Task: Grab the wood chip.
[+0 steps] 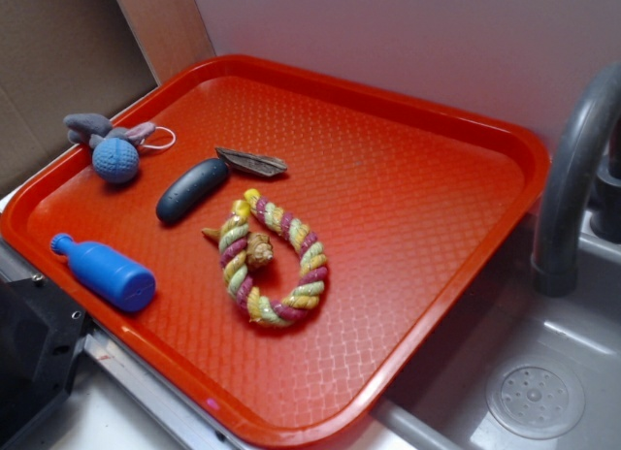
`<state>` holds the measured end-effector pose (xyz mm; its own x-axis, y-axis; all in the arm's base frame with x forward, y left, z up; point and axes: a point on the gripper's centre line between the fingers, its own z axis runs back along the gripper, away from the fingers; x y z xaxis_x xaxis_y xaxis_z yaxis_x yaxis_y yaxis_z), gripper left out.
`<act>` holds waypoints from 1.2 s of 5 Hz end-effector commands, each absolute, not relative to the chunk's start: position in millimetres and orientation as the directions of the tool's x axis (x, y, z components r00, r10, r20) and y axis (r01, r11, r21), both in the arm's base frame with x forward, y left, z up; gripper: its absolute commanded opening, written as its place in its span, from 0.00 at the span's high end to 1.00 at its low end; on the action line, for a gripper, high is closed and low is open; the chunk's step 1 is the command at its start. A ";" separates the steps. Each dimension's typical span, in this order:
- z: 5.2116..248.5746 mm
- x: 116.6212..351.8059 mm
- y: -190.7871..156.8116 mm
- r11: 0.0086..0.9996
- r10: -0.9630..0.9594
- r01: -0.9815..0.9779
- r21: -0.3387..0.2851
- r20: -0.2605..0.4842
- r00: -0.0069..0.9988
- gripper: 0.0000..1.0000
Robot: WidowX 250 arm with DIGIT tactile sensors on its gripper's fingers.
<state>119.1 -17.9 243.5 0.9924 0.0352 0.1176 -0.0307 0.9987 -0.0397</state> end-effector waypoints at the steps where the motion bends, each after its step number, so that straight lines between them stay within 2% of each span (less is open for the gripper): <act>1: 243.5 119.1 -17.9 0.999 0.035 -0.031 -0.040 0.118 0.992 0.00; 2: 200.2 163.3 -16.8 0.987 -0.153 0.156 -0.032 0.065 0.986 0.00; 3: 167.3 187.8 -22.4 0.955 -0.286 0.292 -0.046 0.106 0.952 0.00; 6: 167.3 187.8 -22.4 0.955 -0.286 0.292 -0.046 0.106 0.952 0.00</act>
